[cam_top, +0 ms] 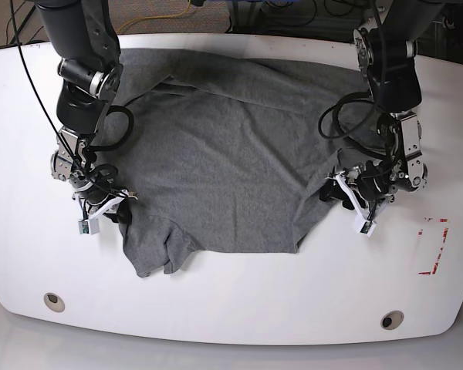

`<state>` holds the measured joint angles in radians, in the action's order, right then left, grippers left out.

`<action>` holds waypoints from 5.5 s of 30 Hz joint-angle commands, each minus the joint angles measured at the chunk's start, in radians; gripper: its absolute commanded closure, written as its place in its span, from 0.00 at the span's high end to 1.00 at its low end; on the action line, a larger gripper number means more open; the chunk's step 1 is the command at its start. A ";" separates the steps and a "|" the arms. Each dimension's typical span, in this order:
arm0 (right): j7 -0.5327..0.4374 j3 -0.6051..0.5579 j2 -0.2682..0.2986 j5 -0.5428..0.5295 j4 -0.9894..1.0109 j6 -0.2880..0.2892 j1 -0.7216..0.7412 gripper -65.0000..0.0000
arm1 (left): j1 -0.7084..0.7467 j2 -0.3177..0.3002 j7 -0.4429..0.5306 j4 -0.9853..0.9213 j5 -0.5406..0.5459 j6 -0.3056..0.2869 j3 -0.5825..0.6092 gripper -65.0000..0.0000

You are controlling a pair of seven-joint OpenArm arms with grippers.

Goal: Layout the t-shirt on the table in an organized manner, then fold the t-shirt properly

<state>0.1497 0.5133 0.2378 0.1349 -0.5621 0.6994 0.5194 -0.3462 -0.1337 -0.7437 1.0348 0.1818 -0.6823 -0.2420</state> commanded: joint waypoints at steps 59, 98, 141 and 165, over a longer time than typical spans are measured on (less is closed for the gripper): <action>0.018 0.000 -0.010 0.018 -0.008 -0.001 0.018 0.14 | -0.034 -0.014 -0.147 0.310 0.068 -0.016 -0.029 0.09; 0.018 -0.002 -0.012 0.018 -0.008 -0.001 0.018 0.14 | -0.106 -0.149 0.079 -0.130 0.157 -0.016 -0.035 0.68; 0.020 -0.002 -0.012 0.018 -0.009 -0.001 0.008 0.14 | -0.162 -0.133 -0.040 -0.227 0.396 -0.016 -0.029 0.30; 0.023 -0.002 -0.012 0.016 -0.054 -0.001 -0.014 0.14 | -0.155 -0.166 -0.010 -0.228 0.325 0.008 -0.001 0.68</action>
<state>0.1505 0.5129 0.2157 0.1345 -0.6060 0.6998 0.4938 -0.4740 -0.2909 -0.7727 0.7918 0.4881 -0.6662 -0.2455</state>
